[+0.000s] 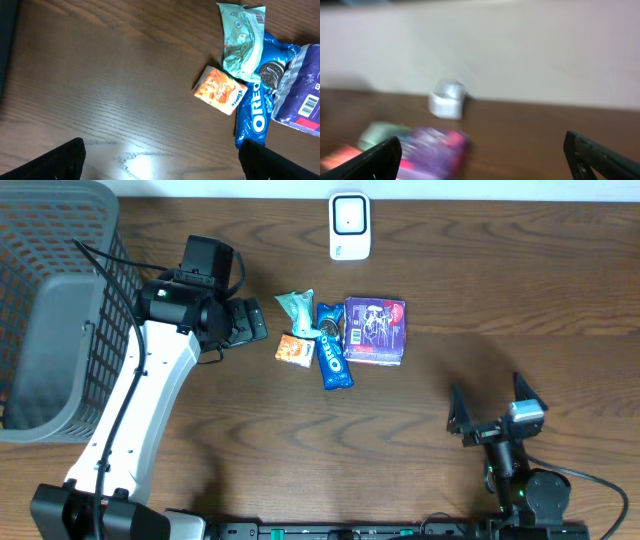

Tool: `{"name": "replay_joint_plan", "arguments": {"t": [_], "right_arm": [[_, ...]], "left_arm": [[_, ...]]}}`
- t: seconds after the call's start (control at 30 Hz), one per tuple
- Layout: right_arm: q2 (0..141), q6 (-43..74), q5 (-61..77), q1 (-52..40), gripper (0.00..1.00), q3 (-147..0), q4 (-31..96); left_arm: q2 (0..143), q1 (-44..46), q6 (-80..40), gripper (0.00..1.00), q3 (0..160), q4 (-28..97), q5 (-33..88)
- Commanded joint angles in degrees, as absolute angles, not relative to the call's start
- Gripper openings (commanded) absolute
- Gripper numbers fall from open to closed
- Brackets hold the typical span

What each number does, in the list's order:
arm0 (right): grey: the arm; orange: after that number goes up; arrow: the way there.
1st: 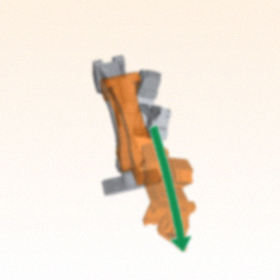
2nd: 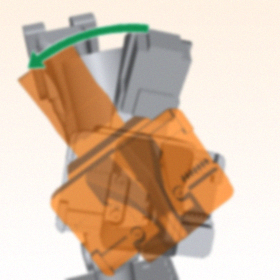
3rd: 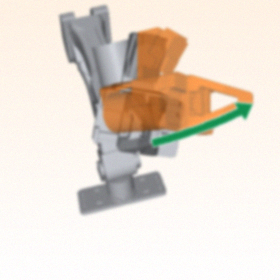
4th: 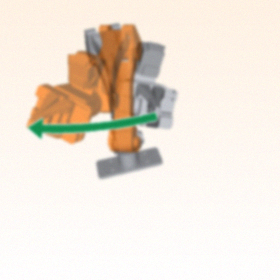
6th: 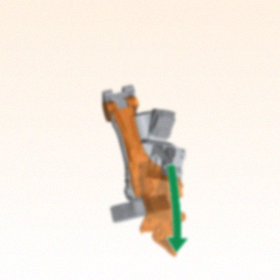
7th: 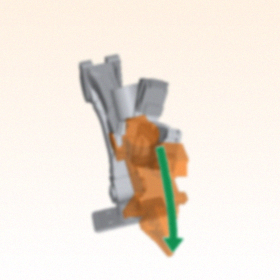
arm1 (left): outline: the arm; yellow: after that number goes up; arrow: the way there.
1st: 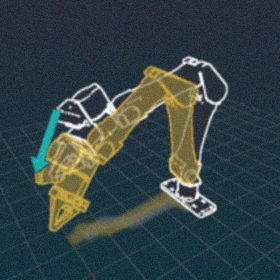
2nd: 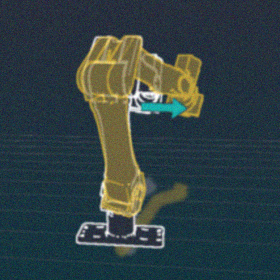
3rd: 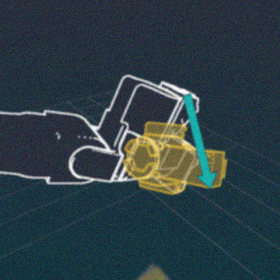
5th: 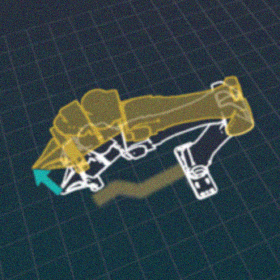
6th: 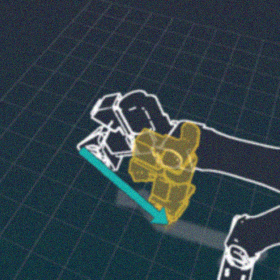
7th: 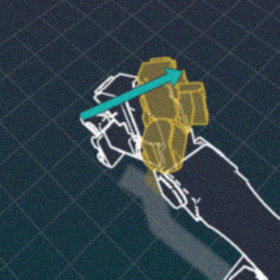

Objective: Scan the item barcode
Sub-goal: 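Release the mint-green bag beside the Oreo pack and hold left arm, then reach the right gripper to the purple Carefree pack and grasp it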

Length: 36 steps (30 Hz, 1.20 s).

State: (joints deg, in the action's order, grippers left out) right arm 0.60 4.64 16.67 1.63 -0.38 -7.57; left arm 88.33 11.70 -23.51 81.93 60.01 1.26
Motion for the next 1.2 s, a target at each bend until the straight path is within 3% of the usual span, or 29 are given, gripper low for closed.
{"name": "replay_joint_plan", "arguments": {"t": [0.0, 0.13, 0.33, 0.6, 0.87, 1.03, 1.17], "right_arm": [[0.3, 13.6, 30.9, 1.4, 0.99, -0.3, -8.2], [0.3, 23.8, 39.6, 1.4, 0.99, -0.3, -17.4], [0.5, 22.1, 39.9, 1.4, 0.99, -0.8, -31.2], [14.7, 8.1, 39.4, 1.5, 0.99, -18.2, -9.3], [49.1, 2.0, 40.3, 1.3, 0.99, -51.0, 24.1], [62.7, 3.4, 60.7, 1.0, 0.99, -56.9, 26.5], [69.6, 9.0, 61.8, 0.2, 0.99, -56.9, 22.1]], "left_arm": [[88.5, 11.5, -22.5, 0.98, 81.3, 60.2, 0.4], [88.5, 11.5, -22.5, 0.98, 81.3, 60.2, 0.4], [88.5, 11.5, -22.5, 0.98, 81.3, 60.2, 0.4], [88.5, 11.5, -22.5, 0.98, 81.3, 60.2, 0.4], [88.5, 11.5, -22.5, 0.98, 81.3, 60.2, 0.4], [88.5, 11.5, -22.5, 0.98, 81.3, 60.2, 0.4], [88.5, 11.5, -22.5, 0.98, 81.3, 60.2, 0.4]]}}
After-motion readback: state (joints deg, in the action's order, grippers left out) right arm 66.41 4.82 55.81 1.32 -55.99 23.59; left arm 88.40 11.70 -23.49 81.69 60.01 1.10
